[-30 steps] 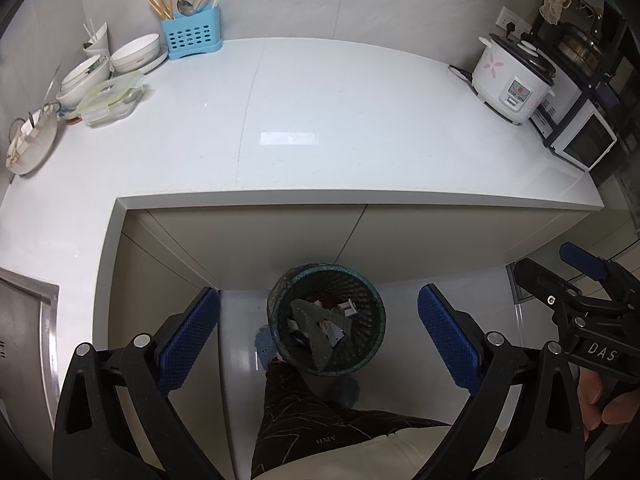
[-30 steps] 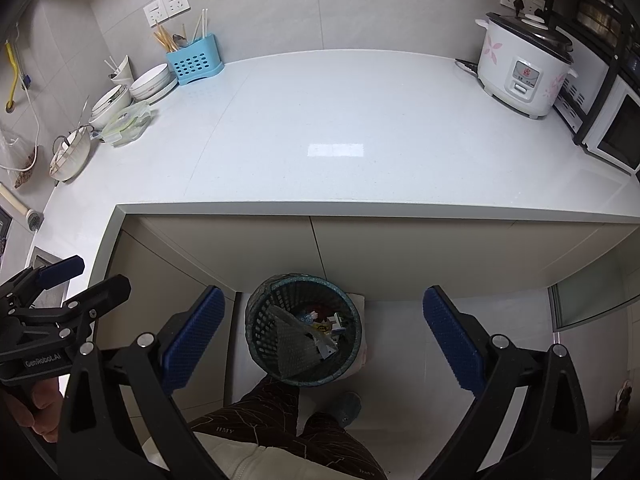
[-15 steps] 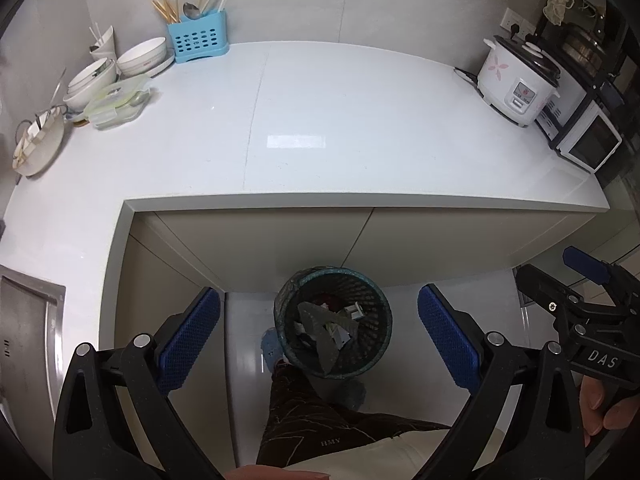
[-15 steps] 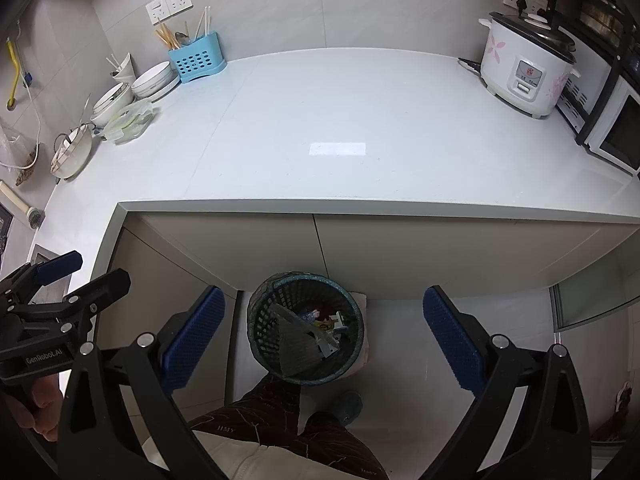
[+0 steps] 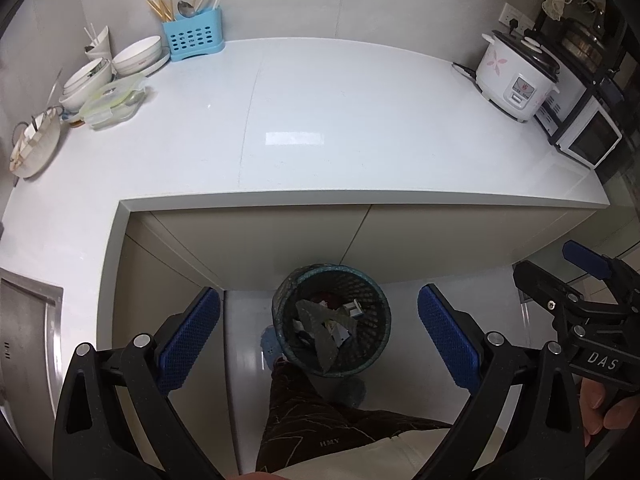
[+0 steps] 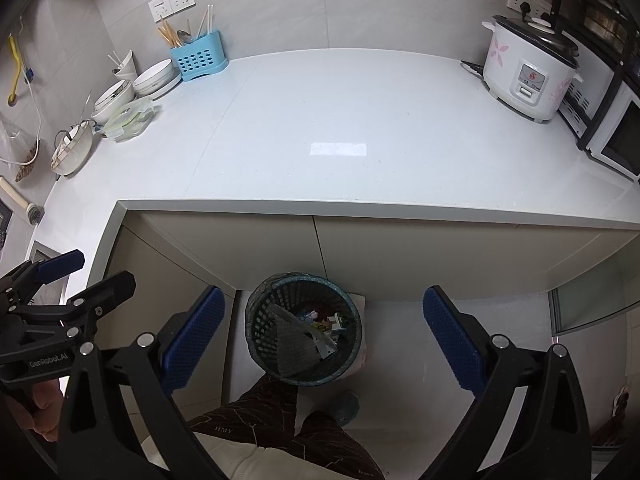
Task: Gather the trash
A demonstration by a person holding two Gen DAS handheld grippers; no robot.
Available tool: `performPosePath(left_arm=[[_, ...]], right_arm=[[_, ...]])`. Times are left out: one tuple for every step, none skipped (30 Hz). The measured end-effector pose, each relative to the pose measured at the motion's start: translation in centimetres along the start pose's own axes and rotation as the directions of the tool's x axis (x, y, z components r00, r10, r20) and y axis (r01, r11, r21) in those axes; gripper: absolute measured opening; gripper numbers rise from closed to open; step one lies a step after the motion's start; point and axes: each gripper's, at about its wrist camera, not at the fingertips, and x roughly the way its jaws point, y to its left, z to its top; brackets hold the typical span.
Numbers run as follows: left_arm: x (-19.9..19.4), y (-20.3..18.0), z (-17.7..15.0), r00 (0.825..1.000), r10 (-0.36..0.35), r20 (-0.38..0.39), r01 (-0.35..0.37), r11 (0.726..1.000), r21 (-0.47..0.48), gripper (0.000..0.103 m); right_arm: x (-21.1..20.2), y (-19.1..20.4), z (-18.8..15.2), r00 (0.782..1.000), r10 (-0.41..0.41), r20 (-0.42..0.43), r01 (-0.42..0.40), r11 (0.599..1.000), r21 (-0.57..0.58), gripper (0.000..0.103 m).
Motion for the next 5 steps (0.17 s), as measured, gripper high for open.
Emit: performPosePath(left_arm=[[0.03, 0.04, 0.08, 1.000, -0.001, 0.000, 0.001, 1.000, -0.003, 0.097], [0.05, 0.07, 0.17, 1.000, -0.003, -0.001, 0.003, 1.000, -0.002, 0.097], [0.08, 0.08, 0.25, 1.000, -0.004, -0.003, 0.004, 1.000, 0.001, 0.097], [0.12, 0.06, 0.35, 1.000, -0.006, -0.005, 0.006, 1.000, 0.003, 0.097], [0.17, 0.02, 0.47, 1.000, -0.010, -0.008, 0.010, 1.000, 0.004, 0.097]], right_arm=[[0.06, -0.02, 0.05, 1.000, 0.002, -0.003, -0.002, 1.000, 0.000, 0.095], [0.10, -0.04, 0.15, 1.000, 0.004, -0.006, -0.004, 1.000, 0.000, 0.095], [0.13, -0.01, 0.21, 1.000, 0.004, -0.008, -0.004, 1.000, -0.004, 0.095], [0.16, 0.00, 0.32, 1.000, 0.002, -0.008, -0.003, 1.000, -0.007, 0.095], [0.16, 0.00, 0.42, 1.000, 0.003, -0.010, -0.003, 1.000, -0.008, 0.095]])
